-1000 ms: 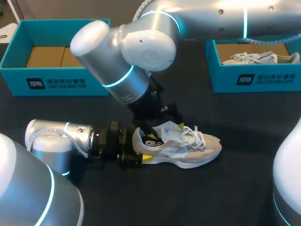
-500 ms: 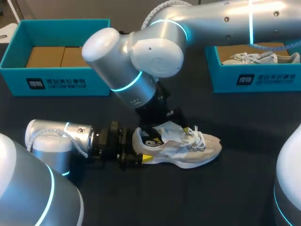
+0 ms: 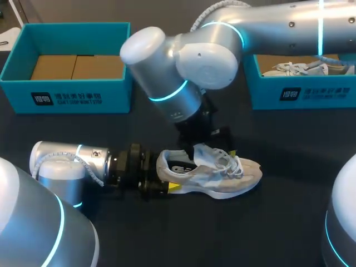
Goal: Take the shoe out of the shoebox, open the shoe tongue, remove and reinsert the insole, then place the shoe into the shoebox
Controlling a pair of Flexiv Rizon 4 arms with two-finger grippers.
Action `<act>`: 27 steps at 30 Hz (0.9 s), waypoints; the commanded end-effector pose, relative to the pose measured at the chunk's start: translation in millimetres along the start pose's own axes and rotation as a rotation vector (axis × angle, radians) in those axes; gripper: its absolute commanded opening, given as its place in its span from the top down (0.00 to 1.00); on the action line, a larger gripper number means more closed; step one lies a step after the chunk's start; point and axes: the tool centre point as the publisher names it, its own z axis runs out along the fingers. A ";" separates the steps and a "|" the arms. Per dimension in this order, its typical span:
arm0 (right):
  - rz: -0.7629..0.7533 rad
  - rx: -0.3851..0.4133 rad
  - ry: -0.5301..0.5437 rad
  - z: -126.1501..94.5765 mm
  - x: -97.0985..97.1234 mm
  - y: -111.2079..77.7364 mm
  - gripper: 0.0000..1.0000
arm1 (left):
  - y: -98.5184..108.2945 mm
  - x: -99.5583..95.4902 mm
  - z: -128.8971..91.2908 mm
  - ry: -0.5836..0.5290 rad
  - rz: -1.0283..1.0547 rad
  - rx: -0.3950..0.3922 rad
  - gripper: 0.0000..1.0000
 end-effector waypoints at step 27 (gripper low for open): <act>-0.077 -0.024 0.247 -28.0 -24.6 -8.9 0.52 | 0.6 0.2 -0.1 -0.003 0.000 0.001 1.00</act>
